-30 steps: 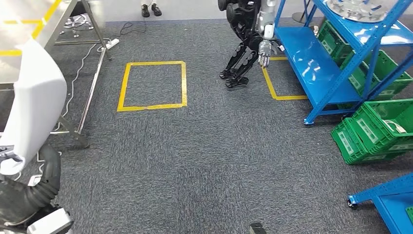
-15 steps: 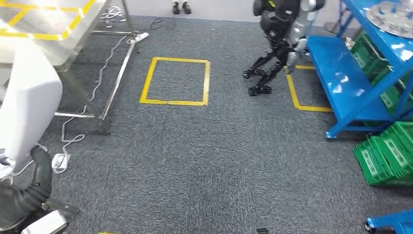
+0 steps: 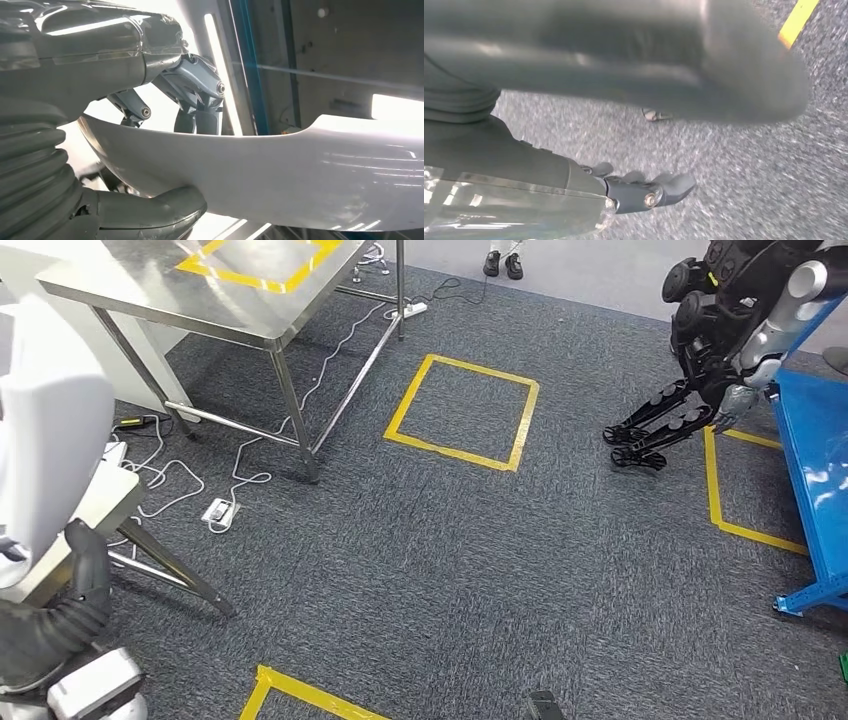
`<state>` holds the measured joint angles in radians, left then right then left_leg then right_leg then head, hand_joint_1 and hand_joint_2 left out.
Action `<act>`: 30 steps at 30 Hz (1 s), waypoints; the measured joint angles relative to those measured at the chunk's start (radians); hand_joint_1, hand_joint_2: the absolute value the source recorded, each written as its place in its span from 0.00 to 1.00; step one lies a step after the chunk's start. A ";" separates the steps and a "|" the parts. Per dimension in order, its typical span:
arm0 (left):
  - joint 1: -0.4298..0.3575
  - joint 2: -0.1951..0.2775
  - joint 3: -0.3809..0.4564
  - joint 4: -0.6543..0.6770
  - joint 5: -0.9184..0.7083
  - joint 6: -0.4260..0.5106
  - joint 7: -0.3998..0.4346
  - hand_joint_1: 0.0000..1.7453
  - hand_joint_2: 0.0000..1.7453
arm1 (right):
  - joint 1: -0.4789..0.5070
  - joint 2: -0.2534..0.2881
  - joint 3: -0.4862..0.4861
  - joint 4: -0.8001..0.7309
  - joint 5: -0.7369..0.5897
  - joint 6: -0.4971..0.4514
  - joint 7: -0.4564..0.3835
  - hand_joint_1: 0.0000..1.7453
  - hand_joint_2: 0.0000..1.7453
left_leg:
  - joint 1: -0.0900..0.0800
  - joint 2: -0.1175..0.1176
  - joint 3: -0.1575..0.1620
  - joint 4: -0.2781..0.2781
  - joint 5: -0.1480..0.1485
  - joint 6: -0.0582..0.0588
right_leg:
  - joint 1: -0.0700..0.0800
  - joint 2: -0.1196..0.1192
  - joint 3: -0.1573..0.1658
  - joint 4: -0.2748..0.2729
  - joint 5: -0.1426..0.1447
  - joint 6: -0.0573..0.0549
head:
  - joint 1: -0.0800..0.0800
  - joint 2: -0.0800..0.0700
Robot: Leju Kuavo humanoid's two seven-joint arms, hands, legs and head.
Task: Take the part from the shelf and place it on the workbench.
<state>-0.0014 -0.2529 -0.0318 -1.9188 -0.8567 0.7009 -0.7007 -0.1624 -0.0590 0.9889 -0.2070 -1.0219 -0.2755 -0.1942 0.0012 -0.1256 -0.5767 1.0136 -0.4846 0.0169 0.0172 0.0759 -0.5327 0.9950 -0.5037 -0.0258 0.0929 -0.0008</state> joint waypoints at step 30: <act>-0.026 0.000 0.068 -0.045 -0.068 0.000 0.001 1.00 1.00 | -0.006 0.055 -0.004 -0.005 0.011 0.015 0.062 0.00 0.00 | 0.007 0.054 -0.005 0.010 -0.007 -0.006 | -0.019 -0.052 -0.082 0.176 -0.049 0.019 | -0.001 0.000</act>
<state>-0.0276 -0.2525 0.0364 -1.9635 -0.9242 0.7013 -0.6998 -0.1683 -0.0038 0.9846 -0.2117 -1.0106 -0.2606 -0.1325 0.0082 -0.0718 -0.5821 1.0239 -0.4916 0.0114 -0.0020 0.0239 -0.6145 1.1711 -0.5527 -0.0068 0.0916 -0.0008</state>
